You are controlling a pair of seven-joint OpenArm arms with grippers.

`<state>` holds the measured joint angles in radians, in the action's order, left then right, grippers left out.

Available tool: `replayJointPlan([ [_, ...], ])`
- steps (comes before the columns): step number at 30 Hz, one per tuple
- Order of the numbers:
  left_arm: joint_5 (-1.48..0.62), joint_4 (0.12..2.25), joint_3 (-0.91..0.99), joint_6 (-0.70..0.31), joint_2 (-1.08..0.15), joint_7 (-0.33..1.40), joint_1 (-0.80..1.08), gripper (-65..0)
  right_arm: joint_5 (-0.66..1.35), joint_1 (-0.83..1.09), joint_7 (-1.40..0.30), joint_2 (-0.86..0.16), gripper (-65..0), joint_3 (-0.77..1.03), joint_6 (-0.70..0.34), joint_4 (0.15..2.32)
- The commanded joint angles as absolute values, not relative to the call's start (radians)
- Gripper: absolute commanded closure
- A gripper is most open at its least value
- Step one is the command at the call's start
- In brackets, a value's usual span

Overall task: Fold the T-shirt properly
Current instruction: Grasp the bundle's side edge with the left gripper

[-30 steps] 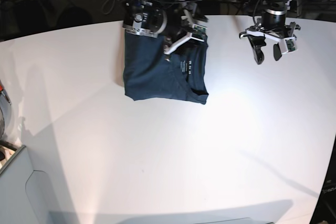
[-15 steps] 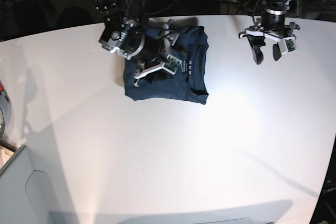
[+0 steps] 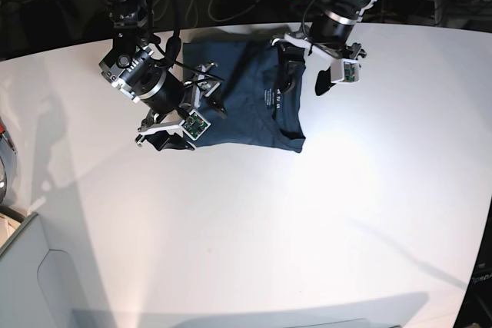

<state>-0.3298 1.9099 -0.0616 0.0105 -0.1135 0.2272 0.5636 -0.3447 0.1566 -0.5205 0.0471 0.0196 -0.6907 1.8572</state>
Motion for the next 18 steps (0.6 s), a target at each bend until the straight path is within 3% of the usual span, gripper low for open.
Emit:
replayJointPlan([
  [1,-0.334,1.905,-0.064,0.005,-0.113,0.208,0.549,-42.9,-0.331,0.147,-0.498,0.044,-48.6,0.021,-0.698,1.877],
  [18,-0.335,1.702,-0.105,0.002,-0.111,0.209,0.395,-42.8,-0.332,0.156,-0.499,0.021,-48.5,0.027,-0.698,1.877],
])
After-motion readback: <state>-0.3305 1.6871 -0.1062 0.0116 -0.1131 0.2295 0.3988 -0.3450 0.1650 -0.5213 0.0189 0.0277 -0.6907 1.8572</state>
